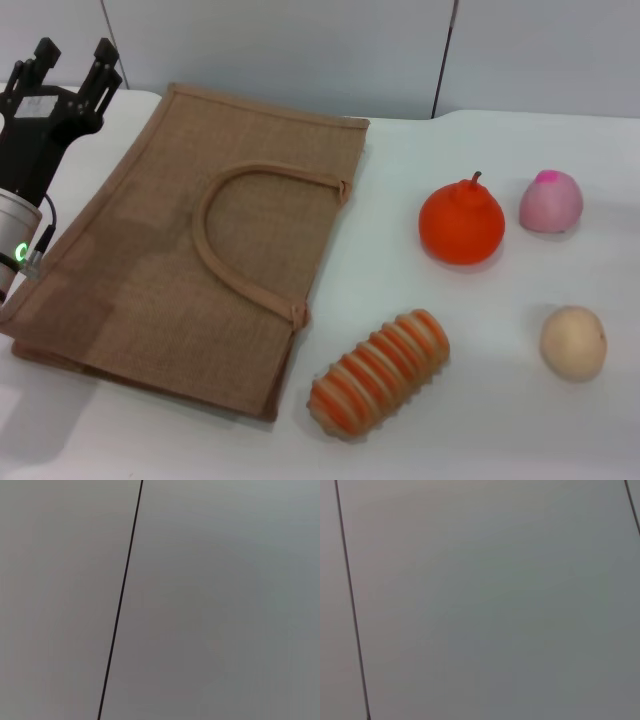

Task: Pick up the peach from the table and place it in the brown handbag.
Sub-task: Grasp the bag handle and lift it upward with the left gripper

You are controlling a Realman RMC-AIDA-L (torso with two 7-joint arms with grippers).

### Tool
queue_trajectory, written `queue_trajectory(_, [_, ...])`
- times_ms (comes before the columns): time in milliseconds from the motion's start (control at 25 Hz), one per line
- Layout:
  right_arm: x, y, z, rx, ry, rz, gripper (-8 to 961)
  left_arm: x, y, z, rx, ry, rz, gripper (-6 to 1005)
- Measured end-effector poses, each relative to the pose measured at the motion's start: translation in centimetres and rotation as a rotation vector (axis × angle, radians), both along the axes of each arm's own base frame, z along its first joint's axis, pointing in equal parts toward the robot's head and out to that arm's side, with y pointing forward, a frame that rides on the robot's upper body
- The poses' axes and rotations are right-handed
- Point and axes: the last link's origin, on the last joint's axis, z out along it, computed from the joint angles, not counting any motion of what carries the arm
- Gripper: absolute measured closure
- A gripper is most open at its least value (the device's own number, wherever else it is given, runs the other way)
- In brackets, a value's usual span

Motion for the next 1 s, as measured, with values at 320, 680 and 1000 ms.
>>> queue_trajectory(320, [0.0, 0.0, 0.0, 0.000, 0.000, 0.000, 71, -0.1, 0.0, 0.0, 0.000, 0.000, 0.002, 243])
queue_trajectory(680, [0.0, 0.0, 0.0, 0.000, 0.000, 0.001, 72, 0.2, 0.2, 0.1, -0.065, -0.086, -0.028, 244])
queue_trajectory(1000, [0.0, 0.1, 0.1, 0.001, -0.001, 0.002, 72, 0.4, 1.6, 2.3, -0.290, -0.269, -0.108, 245])
